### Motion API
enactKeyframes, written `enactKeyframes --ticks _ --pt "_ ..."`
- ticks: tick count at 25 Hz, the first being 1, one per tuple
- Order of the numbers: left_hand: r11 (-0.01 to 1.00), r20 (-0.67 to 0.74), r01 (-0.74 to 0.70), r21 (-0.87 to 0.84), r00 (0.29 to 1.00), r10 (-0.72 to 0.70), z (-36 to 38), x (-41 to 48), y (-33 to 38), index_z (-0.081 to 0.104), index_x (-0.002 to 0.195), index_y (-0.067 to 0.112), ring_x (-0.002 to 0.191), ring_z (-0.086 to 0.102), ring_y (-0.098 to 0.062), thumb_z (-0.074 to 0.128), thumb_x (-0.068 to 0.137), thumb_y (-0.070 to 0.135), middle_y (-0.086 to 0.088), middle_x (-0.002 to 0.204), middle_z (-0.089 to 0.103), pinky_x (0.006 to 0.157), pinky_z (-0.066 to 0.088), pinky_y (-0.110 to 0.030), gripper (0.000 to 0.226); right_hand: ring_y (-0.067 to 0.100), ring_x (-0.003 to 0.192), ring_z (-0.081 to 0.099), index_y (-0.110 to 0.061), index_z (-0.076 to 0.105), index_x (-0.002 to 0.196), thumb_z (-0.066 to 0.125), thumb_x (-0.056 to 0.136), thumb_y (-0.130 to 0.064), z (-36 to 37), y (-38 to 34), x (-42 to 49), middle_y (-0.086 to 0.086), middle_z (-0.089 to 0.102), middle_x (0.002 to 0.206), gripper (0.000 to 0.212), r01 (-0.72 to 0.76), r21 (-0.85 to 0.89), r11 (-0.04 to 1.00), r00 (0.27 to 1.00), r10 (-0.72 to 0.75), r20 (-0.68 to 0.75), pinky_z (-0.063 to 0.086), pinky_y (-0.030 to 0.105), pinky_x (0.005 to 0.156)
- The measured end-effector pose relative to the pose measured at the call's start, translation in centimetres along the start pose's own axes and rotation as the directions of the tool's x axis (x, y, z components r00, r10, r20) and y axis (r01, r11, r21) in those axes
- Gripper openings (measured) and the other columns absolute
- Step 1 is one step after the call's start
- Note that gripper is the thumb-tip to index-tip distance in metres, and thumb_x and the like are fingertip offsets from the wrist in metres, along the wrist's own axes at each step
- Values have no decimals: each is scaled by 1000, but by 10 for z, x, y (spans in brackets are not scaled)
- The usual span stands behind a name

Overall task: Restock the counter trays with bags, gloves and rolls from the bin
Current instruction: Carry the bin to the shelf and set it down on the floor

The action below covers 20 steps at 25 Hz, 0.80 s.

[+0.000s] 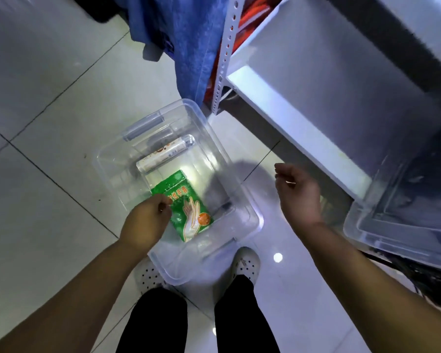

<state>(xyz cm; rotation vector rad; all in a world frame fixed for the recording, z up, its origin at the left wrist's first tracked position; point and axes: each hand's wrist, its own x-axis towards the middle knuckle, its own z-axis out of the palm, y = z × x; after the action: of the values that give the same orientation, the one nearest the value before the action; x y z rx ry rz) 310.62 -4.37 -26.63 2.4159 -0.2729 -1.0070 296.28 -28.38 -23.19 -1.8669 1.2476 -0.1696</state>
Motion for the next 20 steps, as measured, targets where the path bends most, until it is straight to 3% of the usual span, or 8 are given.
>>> enactKeyframes --ticks 2,5,8,10,13,16,18,20 --pt "995 18 -101 16 995 101 0 -6 43 65 102 16 84 62 -24 57 88 16 -6 98 70 74 46 -30 17 -3 88 60 -24 67 103 53 86 -5 -46 -18 -15 -13 66 97 29 95 23 995 985 -91 -143 45 7 80" --pt "980 85 -198 10 977 196 2 -23 99 64 105 20 92 64 -25 58 87 18 -3 102 70 85 50 -35 19 1 90 58 -20 67 95 52 82 1 -113 -40 -42 -23 60 93 29 259 -37 965 889 -253 -381 45 13 82" --pt "952 191 -300 55 939 285 4 -47 141 64 103 21 84 63 -24 57 87 19 -2 100 69 78 50 -34 18 21 94 53 -15 67 91 54 76 4 -172 -43 -68 -5 62 95 27 230 -244 942 748 -331 -575 36 23 85" --pt "933 244 -348 96 917 316 5 -62 159 64 103 21 82 63 -24 56 87 18 -3 100 70 75 49 -32 18 33 98 48 -12 65 95 56 73 2 -199 -38 -77 14 60 100 28 25 -285 958 668 -228 -708 28 29 87" --pt "921 278 -370 119 903 327 4 -76 170 64 104 20 84 63 -24 56 87 18 -3 101 70 74 48 -31 18 37 108 45 -4 55 109 57 75 -8 -222 -24 -72 22 52 115 35 -273 -97 957 634 103 -766 28 36 91" --pt "911 300 -390 132 892 338 4 -84 172 64 104 20 82 63 -23 56 87 18 -3 102 69 71 45 -28 18 36 100 56 -7 52 113 53 85 -21 -232 -7 -57 16 59 111 31 -387 107 916 690 364 -626 43 41 81" --pt "910 311 -394 125 887 341 2 -86 169 64 103 21 80 64 -23 56 87 18 -2 101 69 72 47 -30 18 36 89 59 -6 53 100 51 86 -20 -235 0 -47 16 60 97 20 -409 165 898 712 427 -557 44 38 72" --pt "911 319 -393 126 885 338 0 -87 164 64 103 21 78 65 -22 56 87 18 0 98 68 74 50 -32 18 31 80 55 -8 53 89 51 82 -15 -237 5 -42 21 59 98 10 -405 223 887 709 458 -535 45 39 72"
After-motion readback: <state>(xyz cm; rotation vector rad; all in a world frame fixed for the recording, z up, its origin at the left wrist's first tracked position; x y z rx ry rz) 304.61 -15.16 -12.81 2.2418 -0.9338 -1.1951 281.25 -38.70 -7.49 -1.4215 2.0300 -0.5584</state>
